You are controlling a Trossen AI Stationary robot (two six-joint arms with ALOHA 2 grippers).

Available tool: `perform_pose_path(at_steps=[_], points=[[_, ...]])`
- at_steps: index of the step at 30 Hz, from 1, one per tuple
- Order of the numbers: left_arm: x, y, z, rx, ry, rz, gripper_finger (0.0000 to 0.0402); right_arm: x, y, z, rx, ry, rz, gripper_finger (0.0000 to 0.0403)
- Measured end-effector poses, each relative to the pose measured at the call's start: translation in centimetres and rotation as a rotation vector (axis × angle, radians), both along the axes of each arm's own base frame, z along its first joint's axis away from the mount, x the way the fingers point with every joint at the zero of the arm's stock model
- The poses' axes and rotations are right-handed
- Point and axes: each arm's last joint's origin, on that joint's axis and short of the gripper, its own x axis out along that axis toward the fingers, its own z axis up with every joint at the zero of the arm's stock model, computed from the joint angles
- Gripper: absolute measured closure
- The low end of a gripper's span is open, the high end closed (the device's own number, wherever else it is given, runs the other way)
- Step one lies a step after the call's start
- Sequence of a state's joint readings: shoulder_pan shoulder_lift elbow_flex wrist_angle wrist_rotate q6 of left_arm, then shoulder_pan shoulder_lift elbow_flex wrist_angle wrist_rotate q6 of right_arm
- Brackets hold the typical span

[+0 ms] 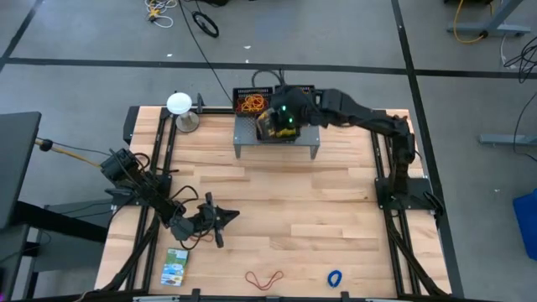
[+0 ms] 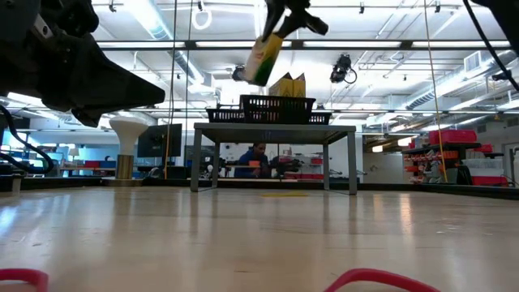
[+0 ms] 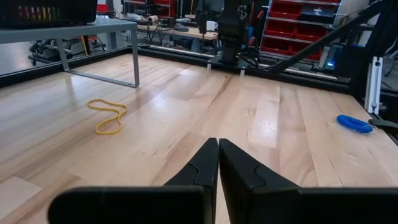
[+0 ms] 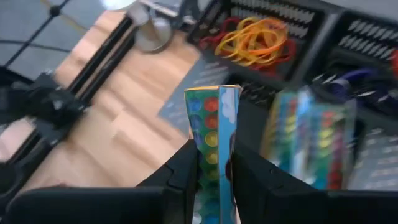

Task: Pick & Place Office Desk Supplies
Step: Put the crayon box into the bottom black basket on the shelf

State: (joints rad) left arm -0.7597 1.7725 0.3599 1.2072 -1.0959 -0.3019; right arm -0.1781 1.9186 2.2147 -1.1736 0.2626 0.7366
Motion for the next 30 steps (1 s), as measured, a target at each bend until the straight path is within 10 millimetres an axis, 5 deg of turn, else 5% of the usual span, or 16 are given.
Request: perform_pose_path(at_steps=[10, 30], points=[[0.0, 0.0, 0.0, -0.004, 0.0, -0.004, 0.0381, -0.6, -4.7, -0.8, 0.026, 0.026, -0.065, 0.0319], [0.0, 0.0, -0.1, -0.003, 0.006, -0.014, 0.0381, 1.5, -5.5, -4.3, 0.051, 0.146, -0.032, 0.0319]])
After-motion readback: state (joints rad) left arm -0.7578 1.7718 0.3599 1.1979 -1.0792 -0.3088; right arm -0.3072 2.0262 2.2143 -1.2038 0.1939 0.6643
